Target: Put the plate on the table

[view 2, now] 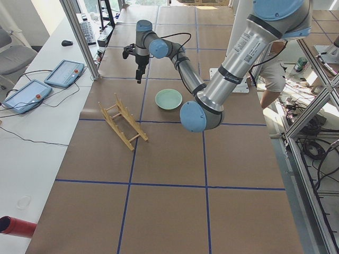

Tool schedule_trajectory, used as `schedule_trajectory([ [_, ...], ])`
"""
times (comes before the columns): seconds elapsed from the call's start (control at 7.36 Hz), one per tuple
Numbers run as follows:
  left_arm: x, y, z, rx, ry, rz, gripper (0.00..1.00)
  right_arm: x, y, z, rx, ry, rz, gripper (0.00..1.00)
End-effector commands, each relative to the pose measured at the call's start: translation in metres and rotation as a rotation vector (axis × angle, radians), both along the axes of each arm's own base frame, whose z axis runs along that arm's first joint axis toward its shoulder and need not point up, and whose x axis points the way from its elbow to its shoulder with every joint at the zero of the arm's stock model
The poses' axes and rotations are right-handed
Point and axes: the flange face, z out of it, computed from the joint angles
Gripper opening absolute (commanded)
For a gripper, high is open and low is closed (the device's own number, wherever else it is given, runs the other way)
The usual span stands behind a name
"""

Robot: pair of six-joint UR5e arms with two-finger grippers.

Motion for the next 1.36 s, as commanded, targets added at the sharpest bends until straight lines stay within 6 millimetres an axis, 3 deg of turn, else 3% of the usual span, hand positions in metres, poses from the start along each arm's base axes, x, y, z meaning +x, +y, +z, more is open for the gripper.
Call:
schedule_trajectory([
  [0.0, -0.173, -0.024, 0.132, 0.109, -0.088, 0.174, 1.0, 0.0, 0.0, 0.0, 0.0, 0.0, 0.0, 1.0],
  [0.14, -0.24, -0.019, 0.206, 0.112, -0.135, 0.233, 1.0, 0.0, 0.0, 0.0, 0.0, 0.0, 0.0, 1.0],
  [0.27, -0.292, -0.021, 0.25, 0.096, -0.153, 0.232, 1.0, 0.0, 0.0, 0.0, 0.0, 0.0, 0.0, 1.0],
  [0.41, -0.309, 0.0, 0.307, 0.01, -0.154, 0.237, 1.0, 0.0, 0.0, 0.0, 0.0, 0.0, 0.0, 1.0],
  [0.54, -0.31, 0.029, 0.37, -0.094, -0.151, 0.243, 1.0, 0.0, 0.0, 0.001, -0.001, 0.0, 0.0, 1.0],
  [0.68, -0.321, 0.048, 0.405, -0.095, -0.141, 0.22, 1.0, 0.0, 0.0, 0.001, -0.001, 0.0, 0.0, 1.0],
  [0.81, -0.325, 0.061, 0.417, -0.097, -0.122, 0.206, 1.0, 0.0, 0.0, 0.001, -0.001, 0.0, 0.0, 1.0],
  [0.95, -0.336, 0.066, 0.412, -0.14, -0.009, 0.118, 1.0, 0.0, 0.0, 0.001, -0.001, 0.0, 0.0, 1.0],
  [1.22, -0.345, 0.08, 0.398, -0.141, 0.028, 0.066, 1.0, 0.0, 0.0, 0.0, 0.0, 0.0, 0.0, 1.0],
])
